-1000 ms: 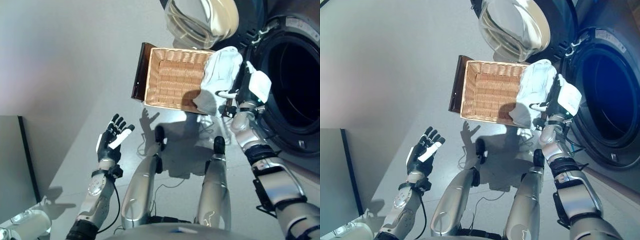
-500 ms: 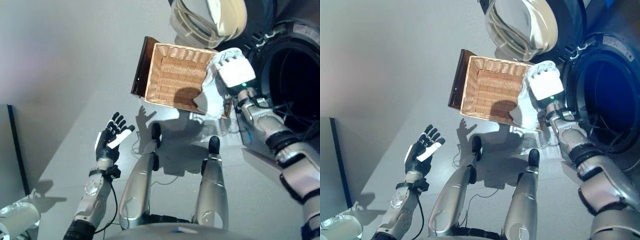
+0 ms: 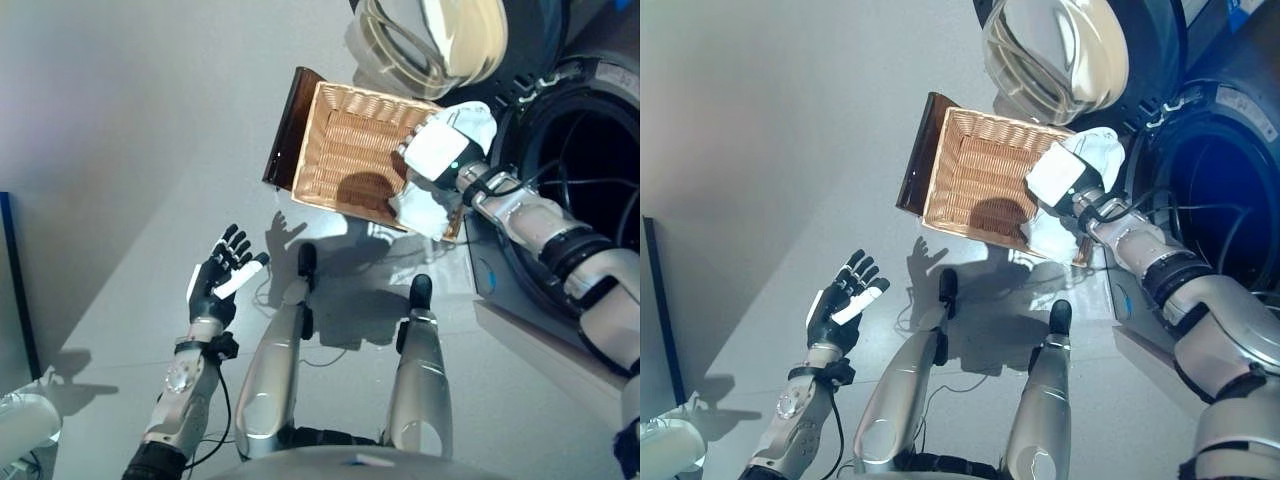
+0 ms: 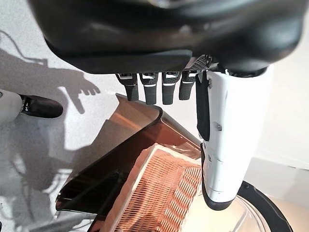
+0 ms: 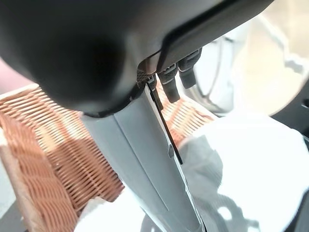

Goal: Pick up the clothes and place them into the washing machine

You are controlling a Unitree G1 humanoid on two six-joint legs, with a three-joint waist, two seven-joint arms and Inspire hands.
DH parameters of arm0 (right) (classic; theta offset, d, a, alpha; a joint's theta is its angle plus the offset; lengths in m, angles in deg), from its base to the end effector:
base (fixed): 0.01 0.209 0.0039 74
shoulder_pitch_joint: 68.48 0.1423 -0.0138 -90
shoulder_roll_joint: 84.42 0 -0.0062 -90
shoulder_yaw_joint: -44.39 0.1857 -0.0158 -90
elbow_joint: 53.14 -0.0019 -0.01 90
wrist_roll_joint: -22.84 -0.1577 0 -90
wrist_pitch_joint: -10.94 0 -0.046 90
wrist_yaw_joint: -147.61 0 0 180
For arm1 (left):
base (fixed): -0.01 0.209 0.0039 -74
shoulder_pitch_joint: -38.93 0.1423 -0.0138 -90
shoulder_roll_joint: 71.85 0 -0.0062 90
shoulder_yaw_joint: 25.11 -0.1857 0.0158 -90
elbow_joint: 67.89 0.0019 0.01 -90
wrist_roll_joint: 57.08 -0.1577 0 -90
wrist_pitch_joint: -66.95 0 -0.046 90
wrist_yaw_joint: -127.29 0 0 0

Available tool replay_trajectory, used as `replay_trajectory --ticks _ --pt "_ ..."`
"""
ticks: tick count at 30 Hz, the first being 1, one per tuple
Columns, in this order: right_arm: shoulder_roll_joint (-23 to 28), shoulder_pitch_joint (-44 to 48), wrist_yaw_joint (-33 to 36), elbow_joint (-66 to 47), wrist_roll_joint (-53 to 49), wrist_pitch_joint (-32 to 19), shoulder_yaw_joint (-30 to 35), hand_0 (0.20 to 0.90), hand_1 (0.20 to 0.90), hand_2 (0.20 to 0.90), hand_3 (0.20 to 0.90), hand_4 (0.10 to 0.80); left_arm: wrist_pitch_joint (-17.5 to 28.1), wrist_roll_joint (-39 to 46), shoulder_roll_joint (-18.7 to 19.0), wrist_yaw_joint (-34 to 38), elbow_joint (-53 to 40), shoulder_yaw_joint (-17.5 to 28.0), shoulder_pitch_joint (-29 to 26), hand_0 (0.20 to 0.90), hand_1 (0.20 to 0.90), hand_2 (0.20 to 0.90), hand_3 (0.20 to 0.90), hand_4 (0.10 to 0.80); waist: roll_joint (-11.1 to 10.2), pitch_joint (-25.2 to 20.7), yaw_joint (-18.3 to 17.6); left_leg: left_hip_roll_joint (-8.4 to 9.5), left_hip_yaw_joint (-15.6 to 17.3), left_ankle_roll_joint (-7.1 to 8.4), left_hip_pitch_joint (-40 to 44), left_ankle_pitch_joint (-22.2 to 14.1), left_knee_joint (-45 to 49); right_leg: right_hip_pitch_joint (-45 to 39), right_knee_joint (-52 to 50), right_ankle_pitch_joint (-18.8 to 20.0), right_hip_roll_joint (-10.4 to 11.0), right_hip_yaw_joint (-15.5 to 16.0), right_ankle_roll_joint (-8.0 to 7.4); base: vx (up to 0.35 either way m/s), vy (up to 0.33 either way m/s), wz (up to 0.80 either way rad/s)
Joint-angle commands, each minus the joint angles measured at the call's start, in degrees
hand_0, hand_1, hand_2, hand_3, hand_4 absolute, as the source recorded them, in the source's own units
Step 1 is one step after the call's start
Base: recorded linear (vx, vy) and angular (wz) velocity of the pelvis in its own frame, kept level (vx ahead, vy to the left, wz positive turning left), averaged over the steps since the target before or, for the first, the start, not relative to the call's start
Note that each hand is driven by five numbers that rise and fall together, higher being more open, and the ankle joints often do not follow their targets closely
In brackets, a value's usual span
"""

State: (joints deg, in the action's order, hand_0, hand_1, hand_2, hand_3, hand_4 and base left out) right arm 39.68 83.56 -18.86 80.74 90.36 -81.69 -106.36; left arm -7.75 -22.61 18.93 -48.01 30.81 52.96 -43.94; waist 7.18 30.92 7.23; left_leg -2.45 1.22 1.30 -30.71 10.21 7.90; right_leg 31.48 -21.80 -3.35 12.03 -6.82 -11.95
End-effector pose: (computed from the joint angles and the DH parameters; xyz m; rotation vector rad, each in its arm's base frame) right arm 0.3603 -0.2412 0.1713 -2.5432 -0.3838 0.2079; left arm 0.1864 0.1813 -0.0044 -0.3046 0.0883 0.0512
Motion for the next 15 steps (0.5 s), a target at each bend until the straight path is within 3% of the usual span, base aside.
replay_trajectory --ticks 1,15 --pt "0.15 8.59 1.05 -1.06 -1.25 1.26 -0.59 0.900 0.900 0.900 0.900 0.800 4.64 -0.84 4.16 0.53 -6.73 1.39 1.66 0.900 0.900 0.900 0.900 0.800 -1.05 -2.42 1.56 -1.59 1.59 2.73 -2.54 -7.17 6.50 1.42 4.16 2.82 -1.88 -0.13 5.61 0.000 0.000 0.00" --pt "2.80 6.72 -0.77 2.86 -7.08 0.94 1.17 0.900 0.900 0.900 0.900 0.800 5.11 -1.02 3.22 1.74 -8.19 2.81 1.58 0.900 0.900 0.900 0.900 0.800 0.06 -1.13 2.11 -0.90 0.52 3.00 -4.30 -4.83 3.48 3.37 4.61 3.20 -1.36 1.37 5.39 0.002 -0.007 0.05"
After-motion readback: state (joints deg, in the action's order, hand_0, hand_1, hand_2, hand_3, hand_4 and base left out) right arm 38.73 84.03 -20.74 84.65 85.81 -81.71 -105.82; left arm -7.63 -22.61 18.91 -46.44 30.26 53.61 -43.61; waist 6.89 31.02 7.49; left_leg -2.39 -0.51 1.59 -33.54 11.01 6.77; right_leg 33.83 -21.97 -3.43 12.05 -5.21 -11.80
